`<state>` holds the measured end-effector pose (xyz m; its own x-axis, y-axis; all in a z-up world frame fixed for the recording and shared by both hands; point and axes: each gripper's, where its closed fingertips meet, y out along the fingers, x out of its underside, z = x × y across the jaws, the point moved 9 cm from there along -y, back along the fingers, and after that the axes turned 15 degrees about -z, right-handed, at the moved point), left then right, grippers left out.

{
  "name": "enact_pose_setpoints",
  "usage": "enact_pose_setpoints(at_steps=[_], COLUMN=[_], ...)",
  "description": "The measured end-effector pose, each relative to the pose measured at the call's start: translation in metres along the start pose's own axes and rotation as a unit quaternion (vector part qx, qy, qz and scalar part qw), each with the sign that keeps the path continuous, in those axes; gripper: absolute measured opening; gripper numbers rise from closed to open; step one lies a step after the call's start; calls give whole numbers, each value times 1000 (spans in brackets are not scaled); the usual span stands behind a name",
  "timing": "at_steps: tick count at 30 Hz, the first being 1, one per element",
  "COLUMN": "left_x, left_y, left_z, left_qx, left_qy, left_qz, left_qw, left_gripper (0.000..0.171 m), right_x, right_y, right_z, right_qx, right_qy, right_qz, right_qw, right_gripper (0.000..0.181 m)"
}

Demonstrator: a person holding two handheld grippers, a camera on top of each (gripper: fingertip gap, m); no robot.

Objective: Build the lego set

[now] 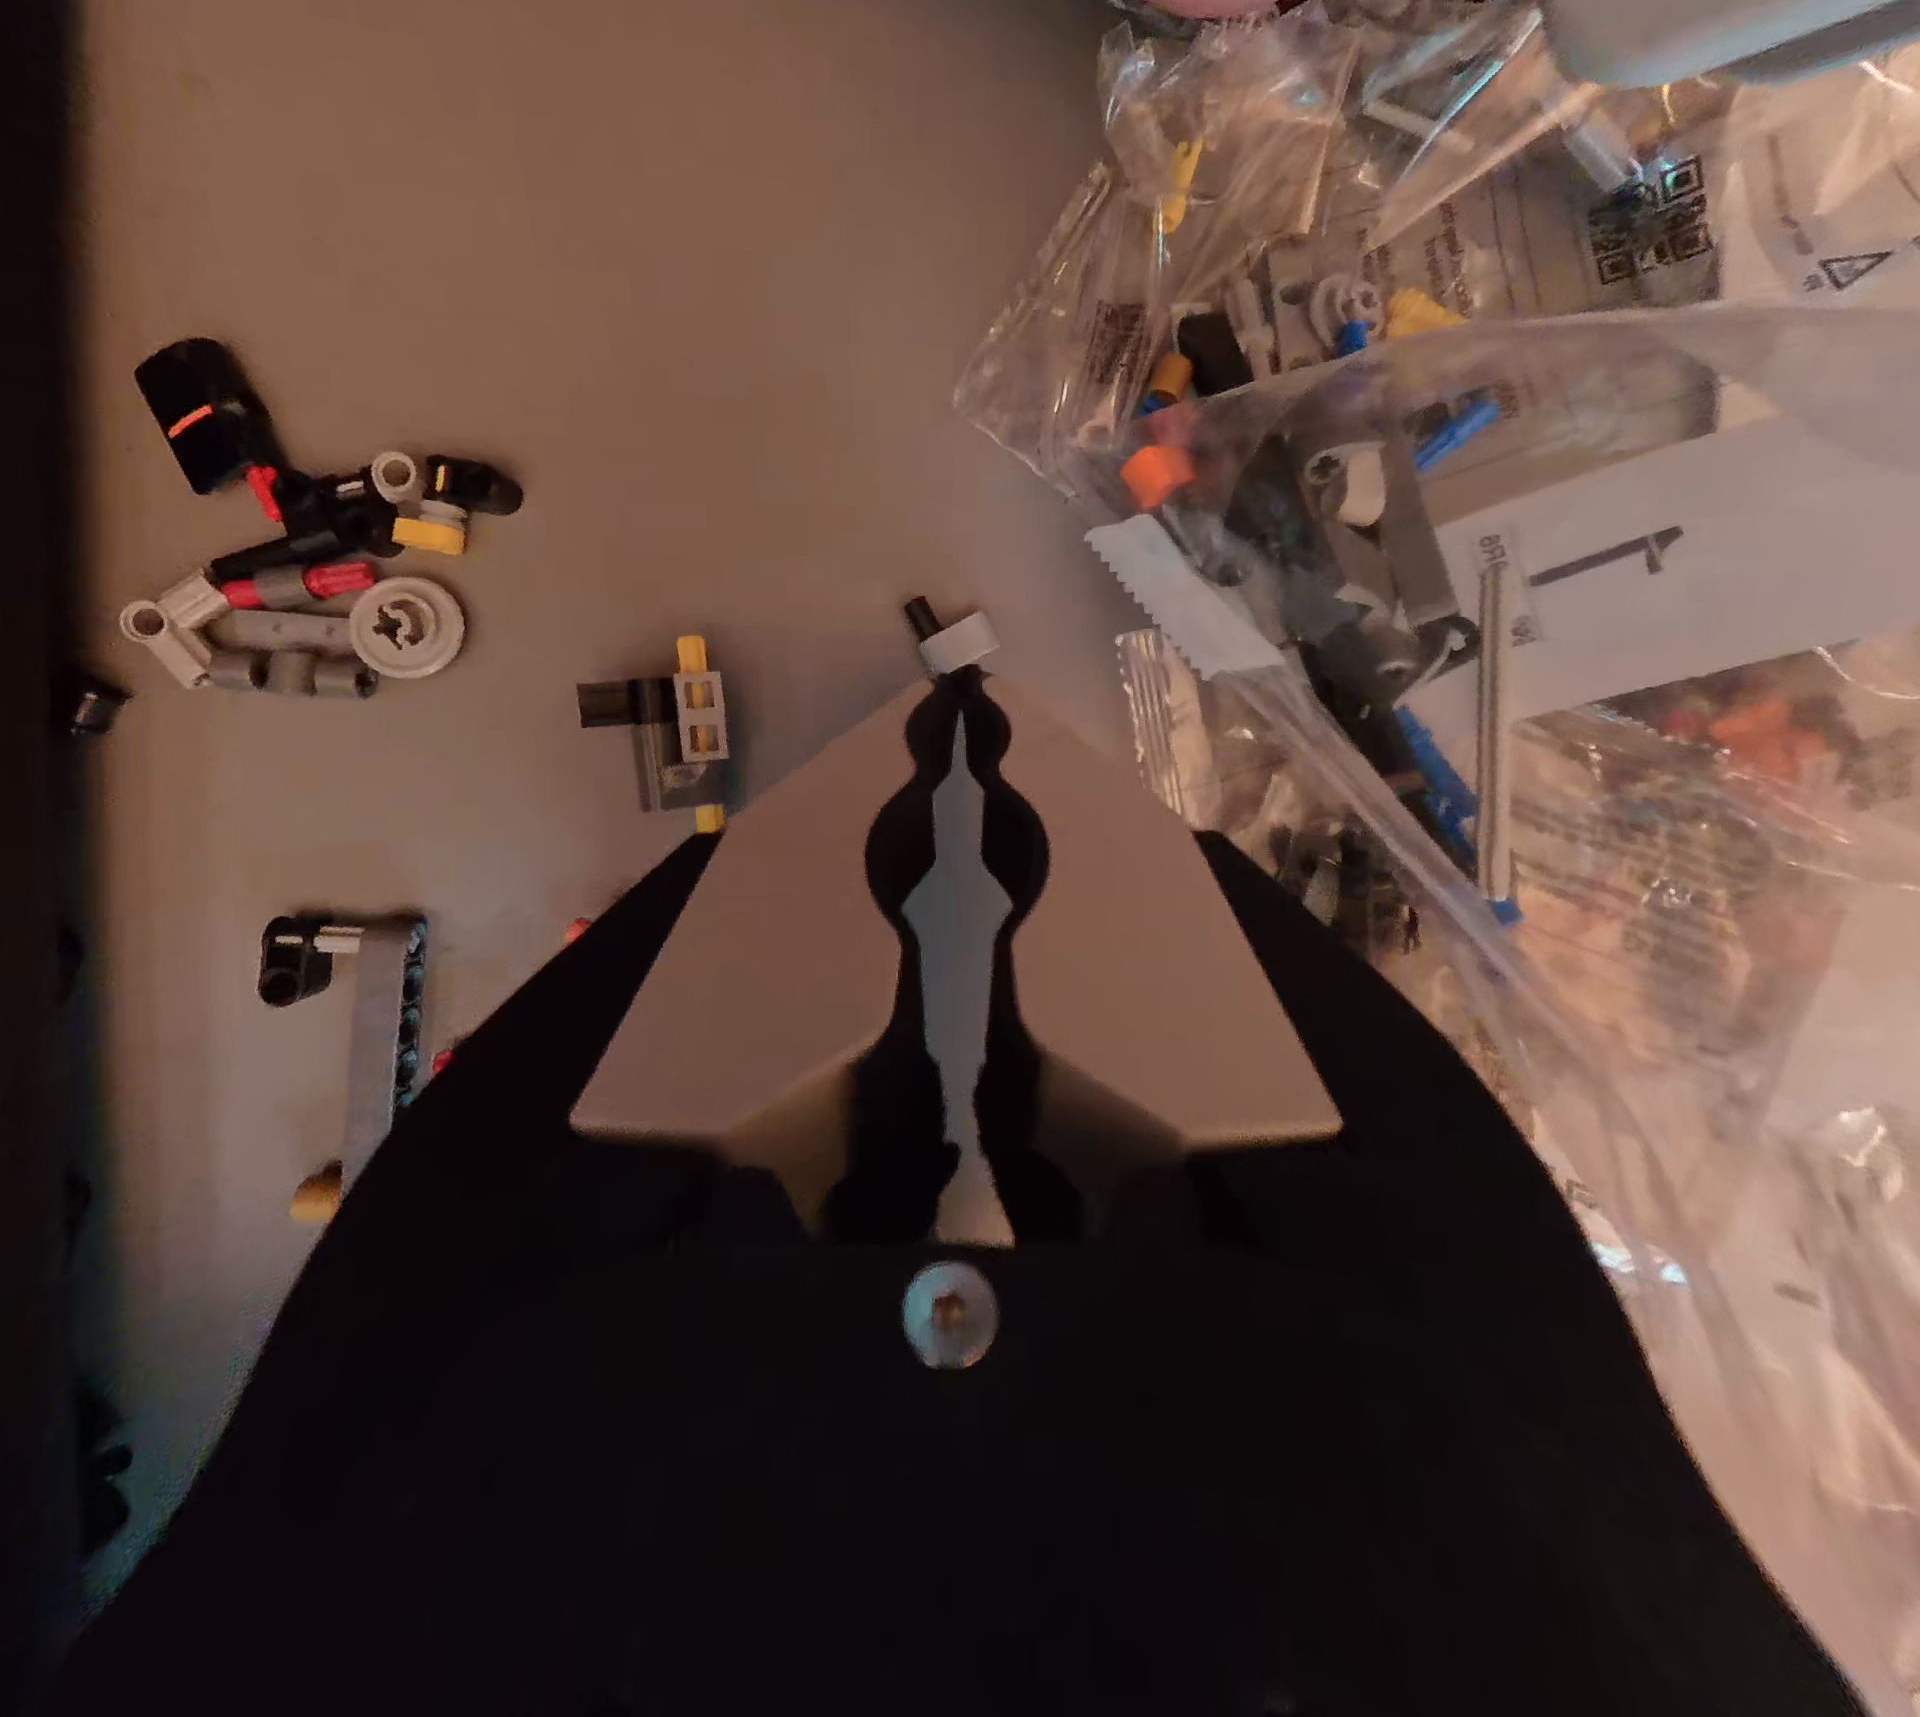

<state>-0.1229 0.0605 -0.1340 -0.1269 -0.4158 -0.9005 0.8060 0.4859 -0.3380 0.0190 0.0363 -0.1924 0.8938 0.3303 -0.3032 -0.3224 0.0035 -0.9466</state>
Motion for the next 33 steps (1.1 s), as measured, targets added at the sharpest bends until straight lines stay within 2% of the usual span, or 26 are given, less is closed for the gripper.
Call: enact_pose_setpoints(at_steps=[1,4,12,22,26,30,33], left_x=[0,-1,0,-2,-2,-3,-4], left_y=[0,-1,0,-1,-1,0,1], left_z=[0,0,0,1,1,2,4], left_qx=[0,0,1,-1,-2,-1,4], left_qy=[0,0,0,4,5,7,9], left_qz=[0,1,-2,-3,-4,-7,-10], left_qw=[1000,1000,1000,1000,1000,1000,1000], left_gripper=[0,0,0,0,0,0,1], right_x=[0,0,-2,1,7,10,11], right_y=[-1,-5,7,-12,-6,-10,-25], right_z=[0,2,-2,-3,-2,-4,-15], right_qx=[-2,-8,-15,-20,-37,-36,-35], right_qy=[1,15,3,0,17,15,10], right_qz=[1,22,-12,30,1,-4,27], right_qw=[1000,1000,1000,999,999,999,999], right_gripper=[1,13,3,0,19,19,19])
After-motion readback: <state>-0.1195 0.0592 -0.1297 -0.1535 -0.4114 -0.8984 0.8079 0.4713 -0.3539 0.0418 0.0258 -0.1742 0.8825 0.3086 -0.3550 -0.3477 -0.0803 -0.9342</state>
